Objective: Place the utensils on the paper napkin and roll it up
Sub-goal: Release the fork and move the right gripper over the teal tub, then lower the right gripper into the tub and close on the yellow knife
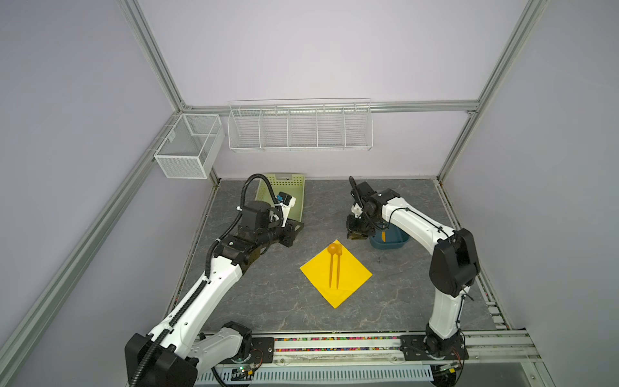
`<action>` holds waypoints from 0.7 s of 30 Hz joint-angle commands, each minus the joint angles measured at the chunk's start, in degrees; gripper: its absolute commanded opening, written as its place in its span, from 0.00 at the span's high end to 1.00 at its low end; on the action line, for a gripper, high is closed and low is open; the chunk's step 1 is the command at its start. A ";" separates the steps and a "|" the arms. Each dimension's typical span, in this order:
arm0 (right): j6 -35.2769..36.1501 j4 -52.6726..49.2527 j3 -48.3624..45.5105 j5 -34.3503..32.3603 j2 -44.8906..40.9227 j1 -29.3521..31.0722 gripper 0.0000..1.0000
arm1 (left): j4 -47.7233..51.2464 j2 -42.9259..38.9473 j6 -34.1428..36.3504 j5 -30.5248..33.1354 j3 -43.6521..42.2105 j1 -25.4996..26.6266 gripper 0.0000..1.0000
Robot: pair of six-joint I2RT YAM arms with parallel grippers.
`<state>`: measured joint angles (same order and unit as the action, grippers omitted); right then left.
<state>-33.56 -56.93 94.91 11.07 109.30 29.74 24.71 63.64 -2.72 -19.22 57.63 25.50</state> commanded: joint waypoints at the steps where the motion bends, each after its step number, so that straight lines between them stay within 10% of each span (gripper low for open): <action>1: 3.72 -5.27 1.10 -2.80 -2.05 -4.00 0.77 | 0.13 -0.09 0.84 0.90 -0.10 -0.18 0.74; 21: 11.56 -8.05 16.72 -7.91 14.90 -20.11 0.77 | -0.12 -0.12 0.91 2.32 -0.68 -0.16 0.75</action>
<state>-24.25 -62.52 109.45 4.93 121.05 10.81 24.69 63.64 -2.70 -17.74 57.63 25.50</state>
